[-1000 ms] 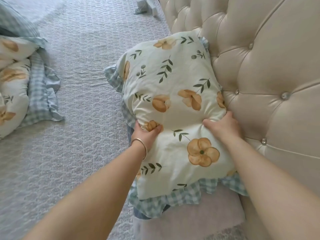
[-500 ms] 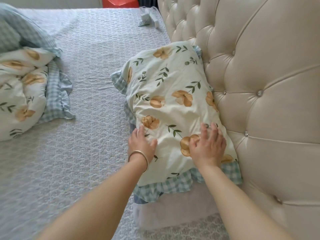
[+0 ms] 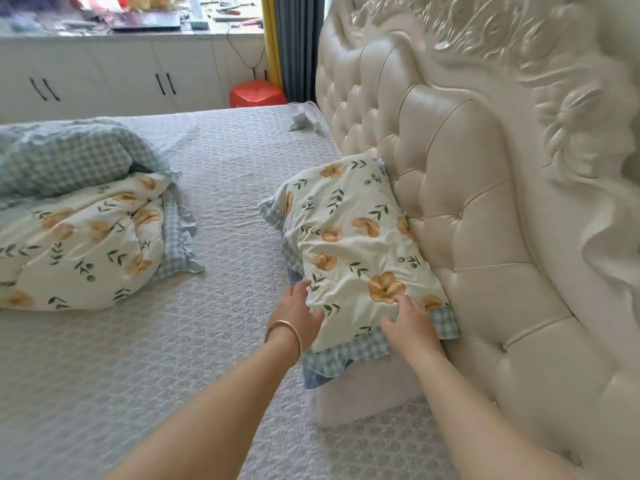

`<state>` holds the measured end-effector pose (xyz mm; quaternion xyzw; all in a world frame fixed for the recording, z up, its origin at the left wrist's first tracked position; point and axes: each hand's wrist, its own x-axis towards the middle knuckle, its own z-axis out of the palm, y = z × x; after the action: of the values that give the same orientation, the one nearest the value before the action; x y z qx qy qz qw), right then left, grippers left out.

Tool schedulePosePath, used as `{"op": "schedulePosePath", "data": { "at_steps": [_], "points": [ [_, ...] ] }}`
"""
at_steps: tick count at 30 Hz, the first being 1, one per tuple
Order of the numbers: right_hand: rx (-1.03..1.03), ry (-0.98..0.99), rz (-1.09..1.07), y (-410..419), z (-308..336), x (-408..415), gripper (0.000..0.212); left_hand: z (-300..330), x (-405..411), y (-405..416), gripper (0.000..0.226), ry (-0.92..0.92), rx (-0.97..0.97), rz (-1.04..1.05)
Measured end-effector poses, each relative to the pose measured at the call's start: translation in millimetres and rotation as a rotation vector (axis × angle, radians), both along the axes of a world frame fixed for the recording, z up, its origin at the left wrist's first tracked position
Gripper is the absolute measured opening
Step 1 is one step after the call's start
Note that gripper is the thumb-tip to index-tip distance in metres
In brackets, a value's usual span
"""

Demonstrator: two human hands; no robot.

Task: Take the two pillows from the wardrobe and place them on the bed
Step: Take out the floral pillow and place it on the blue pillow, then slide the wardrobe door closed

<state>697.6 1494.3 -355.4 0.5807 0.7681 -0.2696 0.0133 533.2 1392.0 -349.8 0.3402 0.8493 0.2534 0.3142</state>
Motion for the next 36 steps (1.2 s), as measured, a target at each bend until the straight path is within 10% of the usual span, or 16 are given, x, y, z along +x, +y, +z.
{"op": "schedulePosePath", "data": {
  "at_steps": [36],
  "points": [
    [0.503, 0.172, -0.851, -527.6, 150.6, 75.6, 0.04, 143.4, 96.3, -361.7, 0.03, -0.094, 0.476, -1.075]
  ]
}}
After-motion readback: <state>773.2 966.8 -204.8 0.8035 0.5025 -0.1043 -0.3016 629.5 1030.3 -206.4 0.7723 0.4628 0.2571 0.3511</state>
